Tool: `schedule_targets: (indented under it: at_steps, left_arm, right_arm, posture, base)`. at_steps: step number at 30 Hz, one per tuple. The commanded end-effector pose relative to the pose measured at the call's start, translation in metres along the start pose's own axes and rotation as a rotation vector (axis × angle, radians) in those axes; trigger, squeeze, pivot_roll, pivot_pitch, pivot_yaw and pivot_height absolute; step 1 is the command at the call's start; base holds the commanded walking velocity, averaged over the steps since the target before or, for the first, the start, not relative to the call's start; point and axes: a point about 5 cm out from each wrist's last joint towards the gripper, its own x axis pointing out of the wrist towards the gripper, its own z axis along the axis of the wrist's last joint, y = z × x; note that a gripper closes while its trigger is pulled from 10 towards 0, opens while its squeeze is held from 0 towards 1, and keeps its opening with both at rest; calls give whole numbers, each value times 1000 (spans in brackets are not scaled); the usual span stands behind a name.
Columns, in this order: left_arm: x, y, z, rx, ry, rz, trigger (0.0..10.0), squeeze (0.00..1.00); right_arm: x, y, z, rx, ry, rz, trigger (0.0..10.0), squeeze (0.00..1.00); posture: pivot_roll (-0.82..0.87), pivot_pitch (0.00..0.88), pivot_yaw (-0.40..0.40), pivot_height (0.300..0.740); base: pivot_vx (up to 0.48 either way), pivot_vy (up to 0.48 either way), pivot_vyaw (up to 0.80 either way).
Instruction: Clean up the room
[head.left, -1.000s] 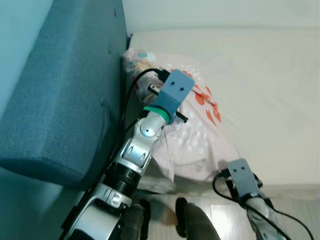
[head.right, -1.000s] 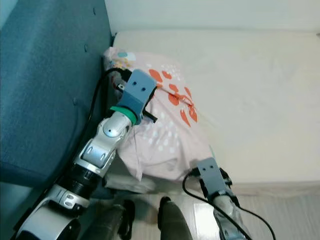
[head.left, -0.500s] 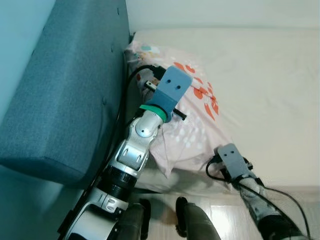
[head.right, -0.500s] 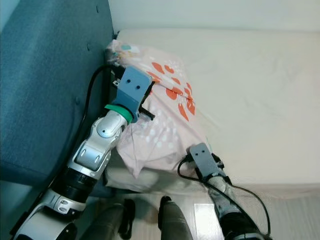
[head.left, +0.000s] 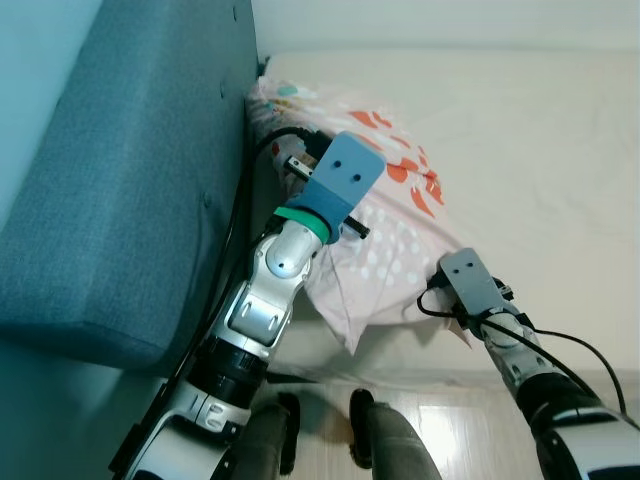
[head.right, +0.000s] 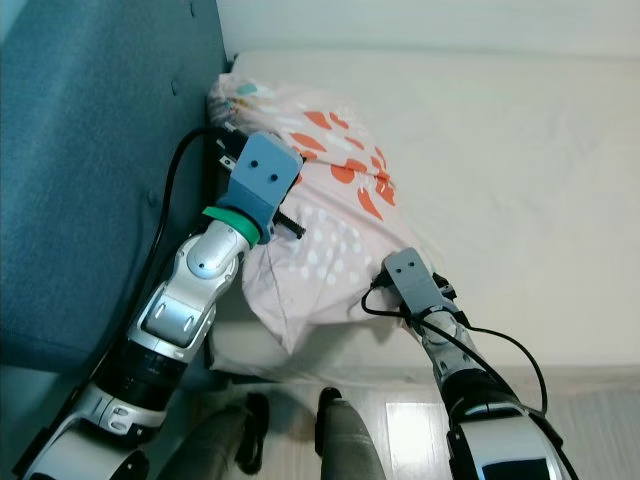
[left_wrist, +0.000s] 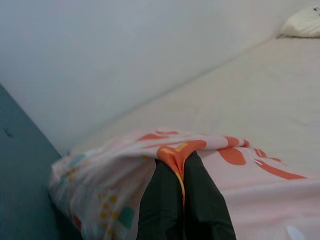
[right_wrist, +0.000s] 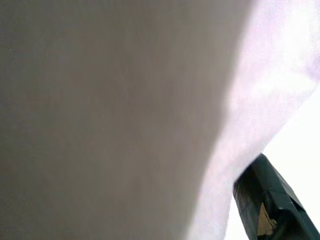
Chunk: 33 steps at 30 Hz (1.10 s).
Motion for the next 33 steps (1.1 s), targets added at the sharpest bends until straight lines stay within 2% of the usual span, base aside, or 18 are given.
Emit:
schedule_targets:
  at_steps: [1,4,10,12,16,18,20,23,24,25,27,28,29,31,32,33]
  left_arm:
    - [5,-6,15,50,-103,-13,10000,0]
    - [11,-7,20,115,-156,-9,10000,0]
    - [16,-6,30,183,-225,21,10000,0]
    - [15,-2,33,241,-271,58,10000,0]
    - [14,0,33,251,-278,79,10000,0]
    - [11,-1,15,279,-213,51,10000,0]
    - [10,-3,10,290,-197,41,10000,0]
    - [7,-12,-9,333,-118,-19,10000,0]
    - [7,-12,-9,333,-118,-19,10000,0]
    - [6,-15,-15,340,-92,-40,10000,0]
    - [6,-15,-15,340,-92,-40,10000,0]
    - [4,-19,-24,355,-49,-67,10000,0]
    - [4,-19,-24,355,-49,-67,10000,0]
    - [1,-23,-38,349,46,-105,10000,0]
    - [1,-23,-38,349,46,-105,10000,0]
    - [0,-25,-43,335,94,-130,10000,0]
  right_arm:
    - [2,4,5,33,-5,-3,10000,0]
    - [5,4,19,38,-35,-16,10000,0]
    - [8,2,33,23,-75,-42,10000,0]
    - [9,-6,40,13,-99,-98,10000,0]
    - [10,-11,43,10,-110,-126,10000,0]
    - [10,-14,43,26,-97,-115,10000,0]
    - [10,-10,41,36,-84,-82,10000,0]
    - [8,13,32,37,-53,46,10000,0]
    - [8,13,32,37,-53,46,10000,0]
    - [7,20,29,38,-45,75,10000,0]
    - [7,20,29,38,-45,75,10000,0]
    - [4,33,23,44,-31,125,10000,0]
    - [4,33,23,44,-31,125,10000,0]
    - [-2,59,12,120,12,241,10000,0]
    - [-2,59,12,120,12,241,10000,0]
    - [-4,67,9,160,26,273,10000,0]
  posture:
    - [45,275,84,740]
    - [46,286,86,740]
    - [56,301,89,740]
    - [61,308,90,740]
    - [59,310,91,740]
    - [58,313,89,740]
    - [54,316,87,740]
    - [55,317,87,740]
    - [55,317,87,740]
    - [55,318,86,740]
    - [55,318,86,740]
    - [54,320,89,740]
    - [54,320,89,740]
    - [57,316,91,740]
    - [57,316,91,740]
    - [56,316,90,740]
  base:
    - [0,0,0]
    - [0,0,0]
    - [0,0,0]
    - [0,0,0]
    - [0,0,0]
    - [0,0,0]
    - [0,0,0]
    - [0,0,0]
    - [0,0,0]
    - [0,0,0]
    - [0,0,0]
    - [0,0,0]
    - [0,0,0]
    - [0,0,0]
    - [0,0,0]
    - [0,0,0]
